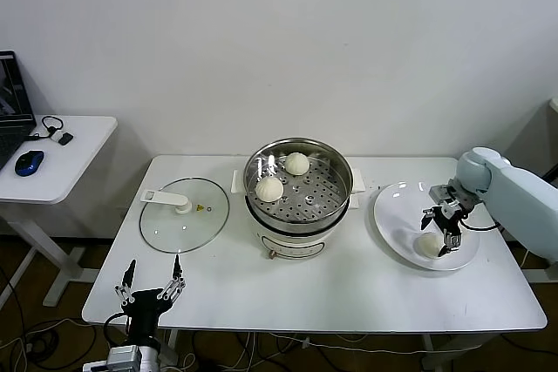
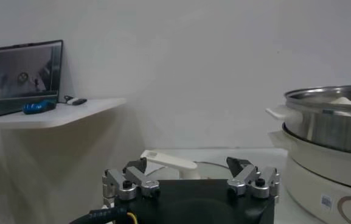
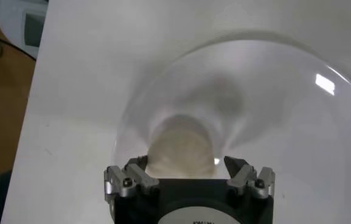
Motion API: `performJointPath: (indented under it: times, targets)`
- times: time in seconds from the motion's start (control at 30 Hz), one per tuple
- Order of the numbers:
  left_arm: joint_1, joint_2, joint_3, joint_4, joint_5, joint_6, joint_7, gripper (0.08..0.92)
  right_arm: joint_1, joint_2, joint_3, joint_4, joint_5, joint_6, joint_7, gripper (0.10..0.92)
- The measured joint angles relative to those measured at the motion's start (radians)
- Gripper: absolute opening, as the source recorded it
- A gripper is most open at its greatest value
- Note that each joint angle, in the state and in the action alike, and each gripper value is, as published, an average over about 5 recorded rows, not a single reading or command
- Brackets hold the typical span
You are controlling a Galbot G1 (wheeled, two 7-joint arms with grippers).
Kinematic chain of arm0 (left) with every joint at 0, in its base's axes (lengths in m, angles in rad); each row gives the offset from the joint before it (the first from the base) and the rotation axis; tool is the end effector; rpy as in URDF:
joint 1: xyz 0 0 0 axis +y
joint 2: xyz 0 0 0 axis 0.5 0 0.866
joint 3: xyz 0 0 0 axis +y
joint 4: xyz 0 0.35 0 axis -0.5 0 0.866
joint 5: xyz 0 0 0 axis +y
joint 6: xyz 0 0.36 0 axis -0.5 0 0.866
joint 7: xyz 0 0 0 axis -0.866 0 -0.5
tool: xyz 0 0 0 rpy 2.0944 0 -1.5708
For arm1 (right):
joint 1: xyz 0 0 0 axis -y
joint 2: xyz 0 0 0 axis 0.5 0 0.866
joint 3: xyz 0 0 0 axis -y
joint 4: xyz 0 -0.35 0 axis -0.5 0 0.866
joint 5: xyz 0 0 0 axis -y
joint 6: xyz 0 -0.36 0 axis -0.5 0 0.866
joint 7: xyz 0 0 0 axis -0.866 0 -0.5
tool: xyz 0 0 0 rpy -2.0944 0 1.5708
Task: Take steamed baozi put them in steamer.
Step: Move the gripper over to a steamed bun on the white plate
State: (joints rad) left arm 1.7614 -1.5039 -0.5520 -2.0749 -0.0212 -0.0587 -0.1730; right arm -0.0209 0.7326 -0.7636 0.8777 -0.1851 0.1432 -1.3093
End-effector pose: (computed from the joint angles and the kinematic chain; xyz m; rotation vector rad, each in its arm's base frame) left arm 0.1234 0.0207 -0.3387 0.2374 -2.9851 -0.0938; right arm 0.5410 -0.2534 -0.2370 1.3899 -1.1200 1.2478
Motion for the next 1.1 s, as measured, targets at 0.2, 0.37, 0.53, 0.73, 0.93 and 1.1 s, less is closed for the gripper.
performJointPath:
  times: [0.2, 0.37, 0.53, 0.73, 0.93, 1.1]
  targets:
    - [-0.001, 0.000, 0.000, 0.002, 0.000, 0.000, -0.001, 0.823, -0.009, -0.001, 0.006, -0.002, -0.007, -0.001, -0.003, 0.779]
    - [-0.002, -0.001, 0.000, 0.003, -0.001, 0.000, -0.001, 0.823, -0.016, -0.003, 0.013, -0.001, -0.010, -0.002, -0.005, 0.746]
    - [-0.002, -0.002, 0.002, 0.004, 0.000, 0.000, -0.001, 0.823, -0.019, -0.001, 0.020, 0.001, -0.012, -0.003, -0.006, 0.717]
    - [-0.002, -0.002, 0.002, 0.004, 0.001, 0.000, -0.002, 0.823, -0.019, -0.002, 0.023, 0.005, -0.013, -0.003, -0.007, 0.676]
    - [-0.002, -0.003, 0.002, 0.004, 0.001, 0.000, -0.002, 0.823, -0.016, -0.011, 0.022, 0.016, -0.005, -0.002, -0.010, 0.662]
    - [-0.005, -0.004, 0.004, 0.004, 0.003, 0.001, -0.003, 0.823, 0.004, -0.023, 0.007, 0.034, 0.009, 0.006, -0.018, 0.662]
